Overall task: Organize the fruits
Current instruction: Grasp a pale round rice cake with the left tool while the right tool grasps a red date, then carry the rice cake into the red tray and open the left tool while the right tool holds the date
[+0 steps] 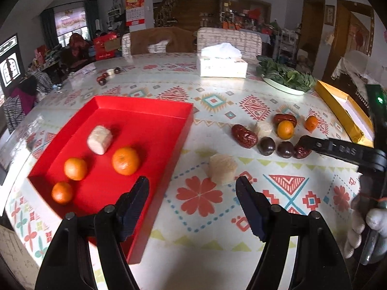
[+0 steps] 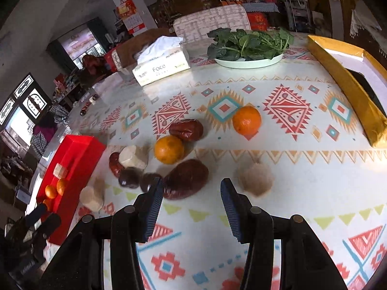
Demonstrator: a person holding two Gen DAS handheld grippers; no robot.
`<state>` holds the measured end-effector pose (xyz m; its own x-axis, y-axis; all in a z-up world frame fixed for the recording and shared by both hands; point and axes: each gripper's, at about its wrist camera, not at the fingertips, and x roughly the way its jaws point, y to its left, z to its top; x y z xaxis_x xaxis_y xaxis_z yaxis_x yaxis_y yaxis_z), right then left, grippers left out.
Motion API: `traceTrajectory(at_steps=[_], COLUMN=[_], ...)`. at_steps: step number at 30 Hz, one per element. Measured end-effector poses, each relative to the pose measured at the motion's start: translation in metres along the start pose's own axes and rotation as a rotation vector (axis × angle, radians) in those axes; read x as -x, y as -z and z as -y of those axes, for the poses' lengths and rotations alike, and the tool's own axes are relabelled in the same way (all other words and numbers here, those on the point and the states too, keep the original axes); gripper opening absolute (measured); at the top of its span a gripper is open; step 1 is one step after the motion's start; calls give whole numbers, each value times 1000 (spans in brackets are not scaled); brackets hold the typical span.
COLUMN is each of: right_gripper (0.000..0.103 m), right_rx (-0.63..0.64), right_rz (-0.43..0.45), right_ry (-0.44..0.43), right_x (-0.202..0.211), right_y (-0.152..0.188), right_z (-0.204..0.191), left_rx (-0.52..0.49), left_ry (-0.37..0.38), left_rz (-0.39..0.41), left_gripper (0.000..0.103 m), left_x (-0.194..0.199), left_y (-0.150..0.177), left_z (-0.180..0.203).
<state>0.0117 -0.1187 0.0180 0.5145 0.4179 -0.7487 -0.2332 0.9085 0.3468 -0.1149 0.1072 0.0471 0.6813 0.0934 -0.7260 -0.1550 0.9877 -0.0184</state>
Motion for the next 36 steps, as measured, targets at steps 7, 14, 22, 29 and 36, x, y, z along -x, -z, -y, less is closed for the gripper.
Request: traceTrajectory(at_steps=[7,14,22,29,36], right_gripper=[54,42,39,37,32], right_rx=[-26,-3,-5,-23,-9], right_rz=[-10,11,30,43,91], right_ry=[-16,-17,-25,-30,-31], right_x=[-18,-18,-12,-8,2], right_y=[-9,-7,-5,-5,-6], right_z=[-5,-4,-1,3,1], left_rx=[-34,-36,-60,-72,23], left_ry=[38,46,49,36,71], left_rz=[-27,-58,-78,-84,-4], left_gripper=[73,73,63,33,33], left_x=[-25,-45,-62,-64,-29], left_y=[-7,-10,-11,-11,-9], left_z=[8,13,22,25,9])
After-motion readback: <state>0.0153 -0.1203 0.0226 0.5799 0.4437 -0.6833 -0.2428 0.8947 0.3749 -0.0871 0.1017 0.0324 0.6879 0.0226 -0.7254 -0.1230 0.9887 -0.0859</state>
